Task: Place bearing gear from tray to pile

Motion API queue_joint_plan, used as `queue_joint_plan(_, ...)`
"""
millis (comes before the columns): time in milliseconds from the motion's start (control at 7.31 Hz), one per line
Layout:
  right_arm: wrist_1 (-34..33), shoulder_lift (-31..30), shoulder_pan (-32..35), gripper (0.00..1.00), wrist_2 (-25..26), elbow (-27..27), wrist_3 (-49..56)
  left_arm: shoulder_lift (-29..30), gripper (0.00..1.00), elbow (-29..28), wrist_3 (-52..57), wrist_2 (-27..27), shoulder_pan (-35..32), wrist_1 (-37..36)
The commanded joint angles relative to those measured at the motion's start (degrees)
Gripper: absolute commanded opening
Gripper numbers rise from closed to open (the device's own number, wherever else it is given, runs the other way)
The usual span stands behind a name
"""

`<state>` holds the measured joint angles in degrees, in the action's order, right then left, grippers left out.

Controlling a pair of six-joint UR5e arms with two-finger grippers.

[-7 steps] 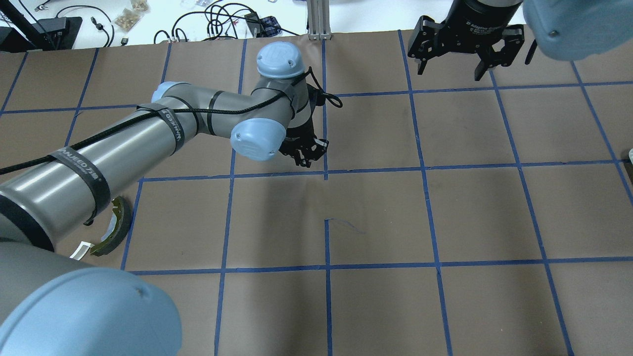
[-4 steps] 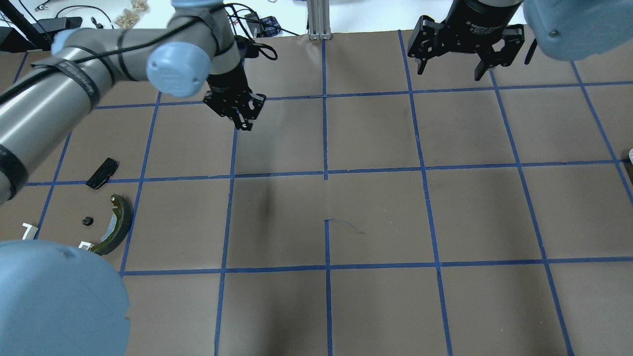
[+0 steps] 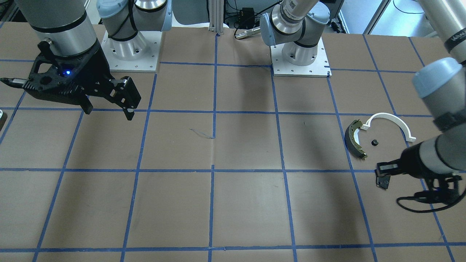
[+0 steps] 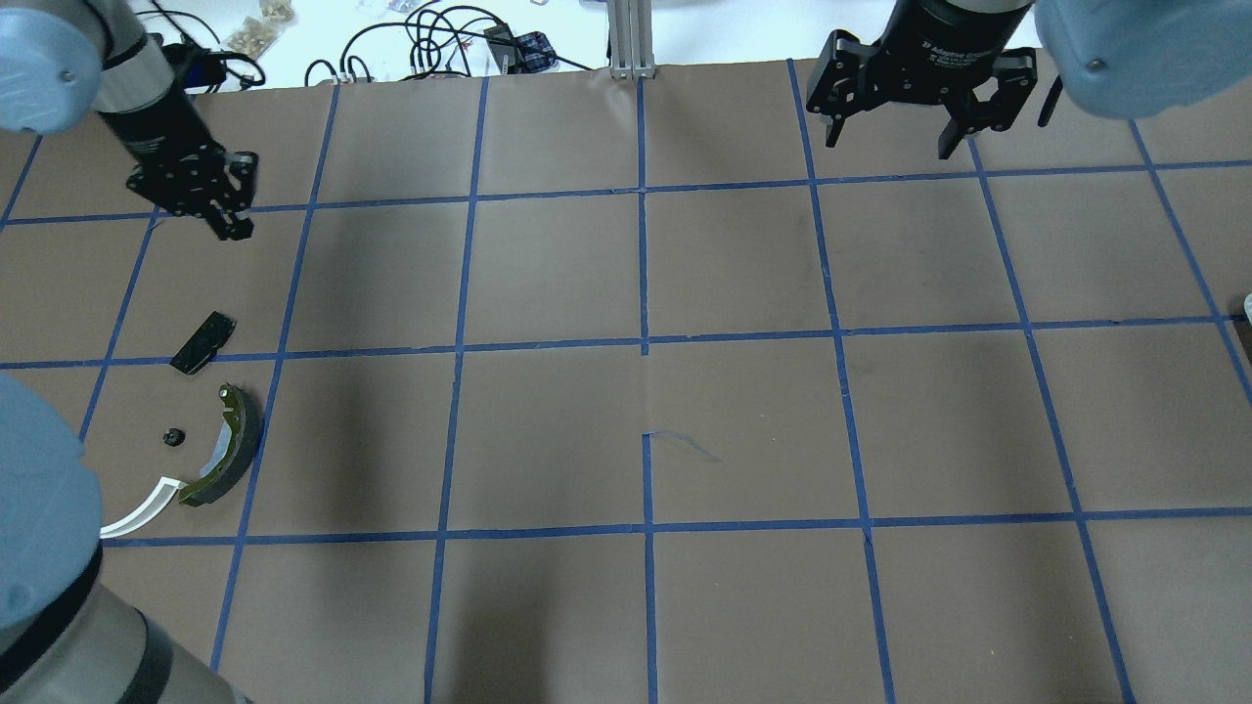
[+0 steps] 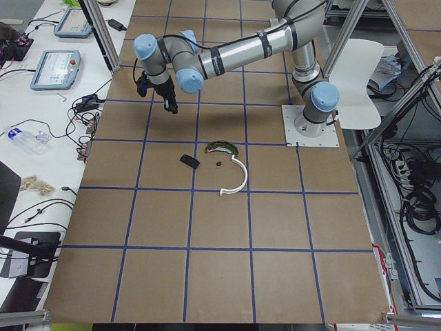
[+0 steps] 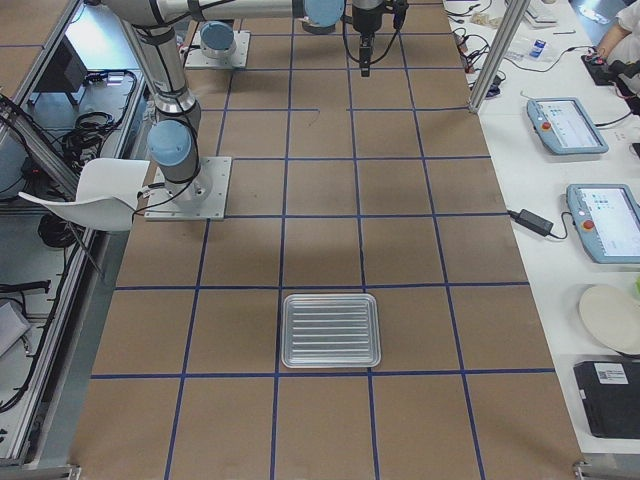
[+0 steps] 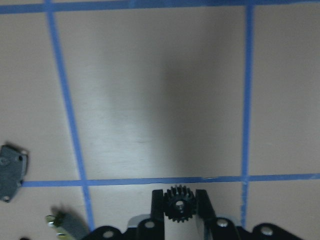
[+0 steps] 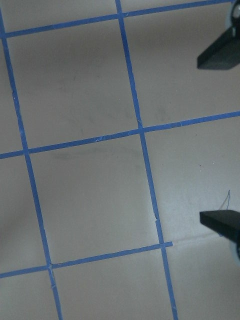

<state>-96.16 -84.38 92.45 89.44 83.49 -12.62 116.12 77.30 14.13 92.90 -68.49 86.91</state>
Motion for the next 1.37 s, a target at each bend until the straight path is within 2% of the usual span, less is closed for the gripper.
queue_joint_plan(0, 0.01, 0.0, 0.01, 1.0, 0.03, 0.0, 0.05, 1.38, 0.0, 1.27, 5.69, 0.88, 10.36, 1.16)
queue_joint_plan(137, 0.01, 0.0, 0.01, 1.0, -0.05, 0.0, -0.04, 1.3, 0.0, 3.63, 11.39, 0.88, 13.01, 0.37)
queue_joint_plan(410, 0.01, 0.0, 0.01, 1.0, 0.03, 0.0, 0.05, 0.25, 0.0, 9.07, 12.5, 0.88, 16.28, 0.28)
queue_joint_plan(684, 0.01, 0.0, 0.01, 1.0, 0.03, 0.0, -0.04, -0.11, 0.0, 16.18, 14.86, 0.97, 16.9, -8.82)
queue_joint_plan(958, 0.01, 0.0, 0.01, 1.0, 0.12, 0.0, 0.05, -0.2, 0.0, 21.3, 14.79, 3.42, 16.81, -16.92)
queue_joint_plan(1231, 0.01, 0.0, 0.01, 1.0, 0.04, 0.0, -0.04, -0.37, 0.0, 22.71, 17.06, 3.69, 16.81, -17.04)
